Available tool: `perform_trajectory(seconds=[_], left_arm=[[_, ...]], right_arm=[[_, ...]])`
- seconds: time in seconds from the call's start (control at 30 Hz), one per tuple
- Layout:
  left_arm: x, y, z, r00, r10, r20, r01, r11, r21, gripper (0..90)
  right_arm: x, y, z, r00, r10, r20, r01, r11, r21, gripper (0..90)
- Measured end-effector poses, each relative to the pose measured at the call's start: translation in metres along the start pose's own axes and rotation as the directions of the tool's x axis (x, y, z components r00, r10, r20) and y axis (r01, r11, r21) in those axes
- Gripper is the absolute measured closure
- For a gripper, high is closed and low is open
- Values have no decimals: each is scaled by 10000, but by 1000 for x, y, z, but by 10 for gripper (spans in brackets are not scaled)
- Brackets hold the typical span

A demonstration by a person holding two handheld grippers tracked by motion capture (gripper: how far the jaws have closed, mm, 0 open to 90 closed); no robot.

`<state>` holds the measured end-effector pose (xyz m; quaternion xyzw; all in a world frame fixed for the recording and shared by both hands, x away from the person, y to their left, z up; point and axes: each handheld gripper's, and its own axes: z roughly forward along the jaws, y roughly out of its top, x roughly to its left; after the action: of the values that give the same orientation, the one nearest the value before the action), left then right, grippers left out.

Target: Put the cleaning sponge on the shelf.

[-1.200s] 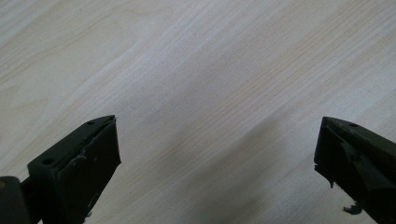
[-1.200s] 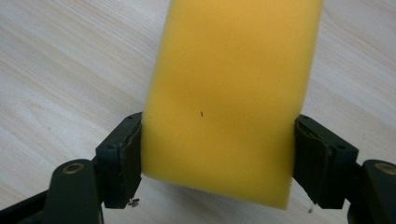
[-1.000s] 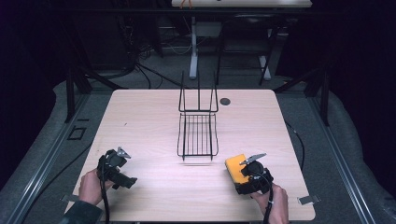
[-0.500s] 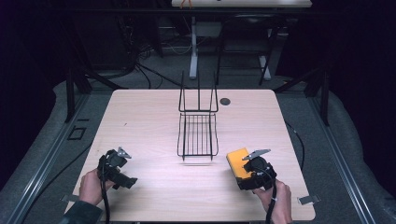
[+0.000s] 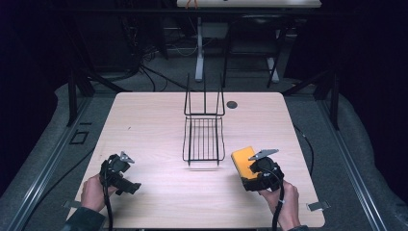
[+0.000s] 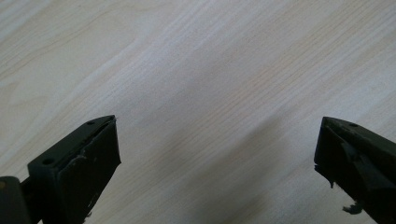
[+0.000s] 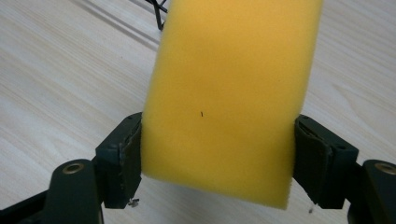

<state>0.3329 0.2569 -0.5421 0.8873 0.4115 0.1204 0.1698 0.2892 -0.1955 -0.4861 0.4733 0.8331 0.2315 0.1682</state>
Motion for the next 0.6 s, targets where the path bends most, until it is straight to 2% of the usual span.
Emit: perform_trajectory(seconds=[0.6], left_arm=[[0,0,1,10000,54,30,-54,10000,19,3]], right_arm=[[5,21,1,9996,-280,-2,280,9989,-372,255]])
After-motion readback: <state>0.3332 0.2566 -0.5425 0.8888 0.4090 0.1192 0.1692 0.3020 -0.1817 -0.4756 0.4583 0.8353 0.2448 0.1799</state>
